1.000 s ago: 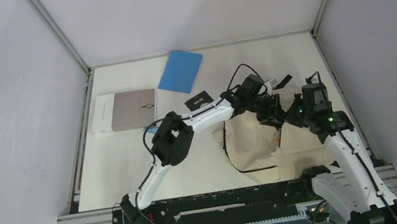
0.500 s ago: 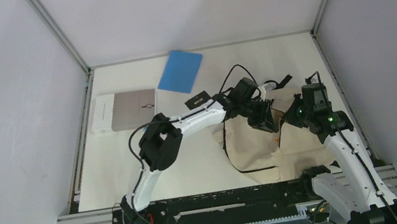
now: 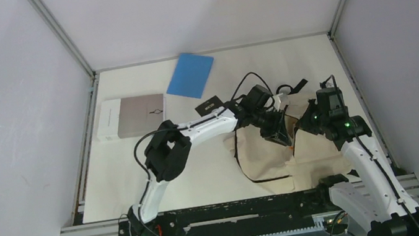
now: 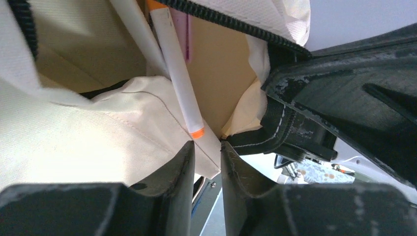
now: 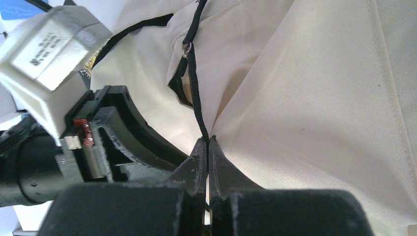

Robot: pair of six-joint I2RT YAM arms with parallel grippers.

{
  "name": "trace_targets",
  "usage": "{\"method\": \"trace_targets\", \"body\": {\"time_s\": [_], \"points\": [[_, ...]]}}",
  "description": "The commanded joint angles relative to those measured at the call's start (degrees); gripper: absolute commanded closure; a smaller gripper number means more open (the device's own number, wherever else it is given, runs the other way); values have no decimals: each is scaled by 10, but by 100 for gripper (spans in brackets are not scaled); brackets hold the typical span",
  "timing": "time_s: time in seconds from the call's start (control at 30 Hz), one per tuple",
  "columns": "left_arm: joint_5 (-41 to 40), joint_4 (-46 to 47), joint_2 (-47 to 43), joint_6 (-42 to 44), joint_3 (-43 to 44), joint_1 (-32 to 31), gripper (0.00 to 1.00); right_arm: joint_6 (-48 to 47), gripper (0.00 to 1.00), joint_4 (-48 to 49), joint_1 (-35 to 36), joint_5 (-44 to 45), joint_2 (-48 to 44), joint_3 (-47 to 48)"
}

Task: Pack the student bag
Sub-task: Place the stationery in the student bag.

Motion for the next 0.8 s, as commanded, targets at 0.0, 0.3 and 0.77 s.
{"method": "trace_targets", "body": {"time_s": [0.0,0.3,0.77], "points": [[41,27,29,-25,38,-10,74,13,100,33,5,-3,-9,8],[55,66,97,-78,111,-37,100,15,100,32,6,-3,-11,8],[-25,5,-49,51,-1,-29,66,-2,100,9,3,22,-22,24]]}}
